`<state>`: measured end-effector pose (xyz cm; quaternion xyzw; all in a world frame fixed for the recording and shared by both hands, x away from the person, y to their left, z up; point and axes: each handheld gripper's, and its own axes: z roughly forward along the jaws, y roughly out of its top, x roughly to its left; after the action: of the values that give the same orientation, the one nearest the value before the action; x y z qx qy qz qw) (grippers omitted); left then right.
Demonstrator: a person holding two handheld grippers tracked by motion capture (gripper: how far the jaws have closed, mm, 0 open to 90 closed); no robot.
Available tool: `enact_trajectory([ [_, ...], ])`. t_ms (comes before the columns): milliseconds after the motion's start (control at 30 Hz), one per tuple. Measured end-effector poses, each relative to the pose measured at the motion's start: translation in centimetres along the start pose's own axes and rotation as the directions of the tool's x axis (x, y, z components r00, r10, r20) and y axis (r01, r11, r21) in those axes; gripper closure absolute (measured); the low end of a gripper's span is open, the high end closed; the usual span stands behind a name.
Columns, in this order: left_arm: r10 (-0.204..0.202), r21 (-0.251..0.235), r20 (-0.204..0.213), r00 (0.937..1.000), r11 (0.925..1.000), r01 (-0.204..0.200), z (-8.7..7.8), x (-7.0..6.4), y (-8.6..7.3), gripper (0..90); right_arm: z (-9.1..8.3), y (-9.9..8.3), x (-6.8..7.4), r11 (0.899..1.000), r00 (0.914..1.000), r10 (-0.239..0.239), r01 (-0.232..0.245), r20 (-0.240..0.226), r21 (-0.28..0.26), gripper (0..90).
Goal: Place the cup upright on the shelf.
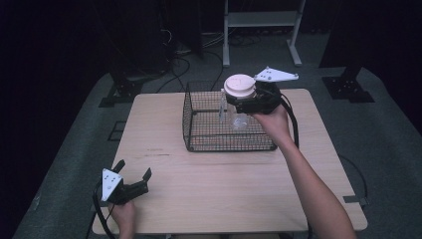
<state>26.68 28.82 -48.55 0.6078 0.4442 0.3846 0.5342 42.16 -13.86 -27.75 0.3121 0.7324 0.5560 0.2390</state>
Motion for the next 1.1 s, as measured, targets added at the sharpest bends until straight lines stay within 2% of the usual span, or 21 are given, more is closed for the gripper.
enact_trajectory([
  [133, 0.004, 0.001, 0.0, 1.0, 1.0, -0.004, 0.0, 0.0, 0.0, 0.0, 0.9, -0.3, -0.7, 1.0, 0.9998, 0.009, -0.009, 0.016, -0.003, 4.4],
  [233, 0.004, 0.001, 0.0, 1.0, 1.0, -0.004, 0.0, 0.0, 0.0, 0.0, 1.8, -0.8, -1.4, 0.999, 0.999, 0.032, -0.032, 0.031, 0.0, 4.4],
  [600, 0.0, 0.0, 0.004, 1.0, 1.0, 0.0, 0.0, 0.0, 0.0, 0.0, 4.0, -1.7, -2.5, 0.999, 0.9969, 0.045, -0.046, 0.064, 0.019, 4.4],
  [1000, 0.001, -0.002, 0.005, 1.0, 1.0, -0.001, 0.0, 0.1, 0.0, 0.0, 6.1, -2.9, -2.9, 0.998, 0.9966, 0.052, -0.053, 0.064, 0.026, 4.4],
  [1100, -0.001, -0.004, 0.005, 1.0, 1.0, 0.001, -0.1, 0.1, 0.0, 0.0, 6.7, -3.4, -3.3, 0.997, 0.9959, 0.067, -0.069, 0.06, 0.03, 4.4],
])
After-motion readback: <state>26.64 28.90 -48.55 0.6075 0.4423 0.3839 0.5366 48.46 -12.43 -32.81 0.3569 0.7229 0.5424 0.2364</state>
